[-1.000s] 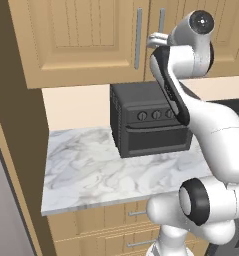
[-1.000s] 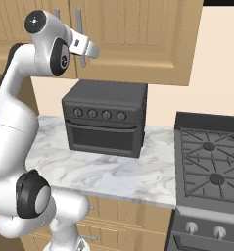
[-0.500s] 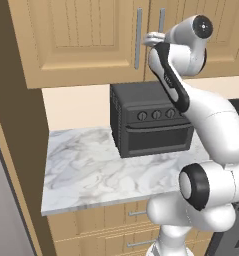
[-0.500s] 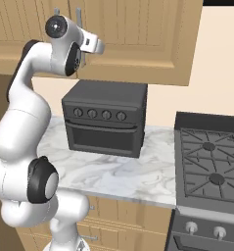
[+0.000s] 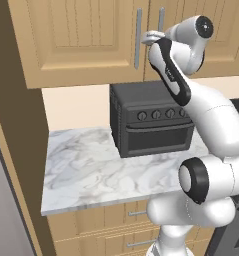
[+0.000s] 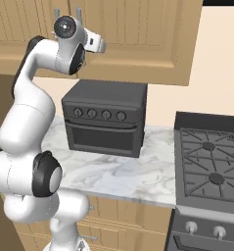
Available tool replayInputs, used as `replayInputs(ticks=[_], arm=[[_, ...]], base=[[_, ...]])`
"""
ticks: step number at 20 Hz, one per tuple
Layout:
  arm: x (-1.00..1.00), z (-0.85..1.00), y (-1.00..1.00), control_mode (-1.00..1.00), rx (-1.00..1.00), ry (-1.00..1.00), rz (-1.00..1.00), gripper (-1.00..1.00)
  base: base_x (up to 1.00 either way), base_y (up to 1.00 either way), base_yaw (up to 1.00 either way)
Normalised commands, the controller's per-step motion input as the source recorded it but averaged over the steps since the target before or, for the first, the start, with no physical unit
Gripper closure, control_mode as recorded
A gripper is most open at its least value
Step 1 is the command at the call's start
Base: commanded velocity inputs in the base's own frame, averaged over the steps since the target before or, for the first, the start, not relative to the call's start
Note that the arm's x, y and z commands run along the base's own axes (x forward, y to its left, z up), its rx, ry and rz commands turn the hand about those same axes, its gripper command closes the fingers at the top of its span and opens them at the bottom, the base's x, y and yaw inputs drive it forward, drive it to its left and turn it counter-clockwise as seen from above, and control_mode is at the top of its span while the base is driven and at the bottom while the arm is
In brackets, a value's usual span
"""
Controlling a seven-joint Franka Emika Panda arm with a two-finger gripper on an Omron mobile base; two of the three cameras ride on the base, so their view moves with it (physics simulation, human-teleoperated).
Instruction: Move the shaker and mustard from the cabinet to the dining counter.
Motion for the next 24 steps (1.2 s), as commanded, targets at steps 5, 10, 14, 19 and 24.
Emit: replayInputs(ticks=[5,10,14,19,24], arm=[[0.52,-0.06,0.0,-1.0,0.0,0.0,0.02,1.0],[0.12,-0.05,0.0,-1.0,0.0,0.0,0.0,1.0],[0.0,-0.06,0.0,-1.0,0.0,0.0,0.0,1.0],[-0.02,-0.14,0.0,-1.0,0.0,0.01,0.0,1.0],[-0.15,-0.06,0.0,-1.0,0.0,0.0,0.0,1.0]], base=[[0.0,0.0,0.0],[0.0,0.0,0.0],[0.0,0.0,0.0],[0.0,0.0,0.0],[0.0,0.0,0.0]])
